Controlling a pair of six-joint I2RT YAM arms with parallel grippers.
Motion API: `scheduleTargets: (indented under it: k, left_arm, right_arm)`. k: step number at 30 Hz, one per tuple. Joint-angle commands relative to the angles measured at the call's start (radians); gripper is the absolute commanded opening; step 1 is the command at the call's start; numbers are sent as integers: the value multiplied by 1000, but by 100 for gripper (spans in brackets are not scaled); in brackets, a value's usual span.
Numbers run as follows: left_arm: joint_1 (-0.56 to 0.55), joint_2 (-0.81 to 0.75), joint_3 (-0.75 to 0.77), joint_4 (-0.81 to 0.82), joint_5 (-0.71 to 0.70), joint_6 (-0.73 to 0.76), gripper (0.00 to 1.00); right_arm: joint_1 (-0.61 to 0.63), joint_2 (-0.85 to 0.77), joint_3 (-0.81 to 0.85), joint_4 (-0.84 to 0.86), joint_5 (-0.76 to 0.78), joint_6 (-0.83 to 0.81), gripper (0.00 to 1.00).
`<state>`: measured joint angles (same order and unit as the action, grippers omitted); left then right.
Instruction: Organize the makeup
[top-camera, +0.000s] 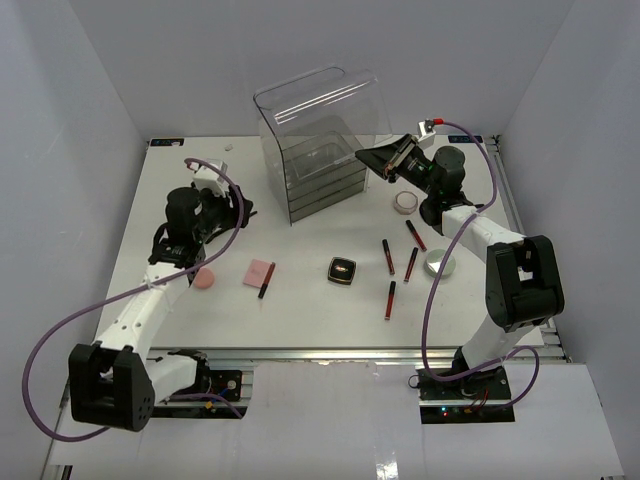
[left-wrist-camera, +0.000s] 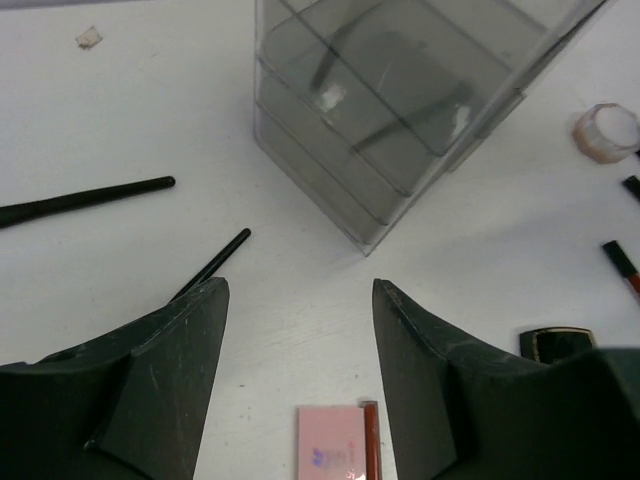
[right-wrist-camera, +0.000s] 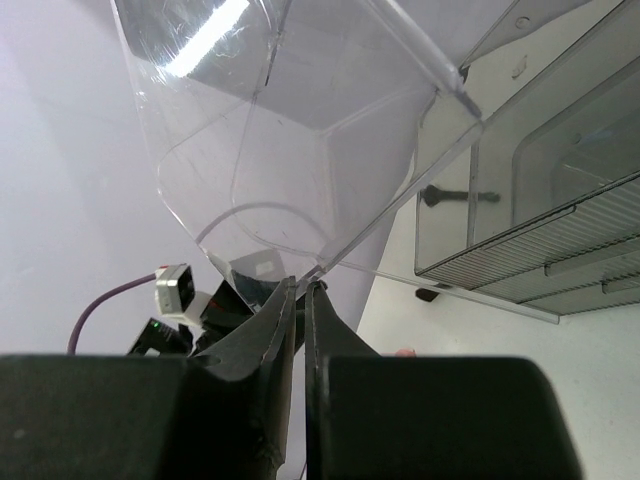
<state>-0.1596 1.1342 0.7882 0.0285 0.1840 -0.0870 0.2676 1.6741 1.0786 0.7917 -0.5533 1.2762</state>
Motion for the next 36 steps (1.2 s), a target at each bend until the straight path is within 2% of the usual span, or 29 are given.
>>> scheduleTargets:
  k: [1, 6, 11, 18, 28, 36]
  left_arm:
    - [0, 149, 54, -88, -110, 82, 65]
    - [0, 244, 118, -108, -140, 175, 64]
    - [0, 333, 190, -123, -143, 241, 71]
    - [0, 463, 237, -129, -151, 324, 72]
    - [0, 616, 357, -200, -153, 404, 71]
    - [2, 752, 466, -302, -104, 415, 63]
  right_arm:
    - [1, -36, 61, 95, 3, -23, 8]
    - [1, -30, 65, 95, 3, -26, 8]
    - [1, -19, 75, 91, 4, -32, 8]
    - [1, -7, 80, 92, 1, -31, 8]
    - [1, -1, 83, 87, -6, -38, 8]
    - [1, 2, 79, 90, -7, -50, 8]
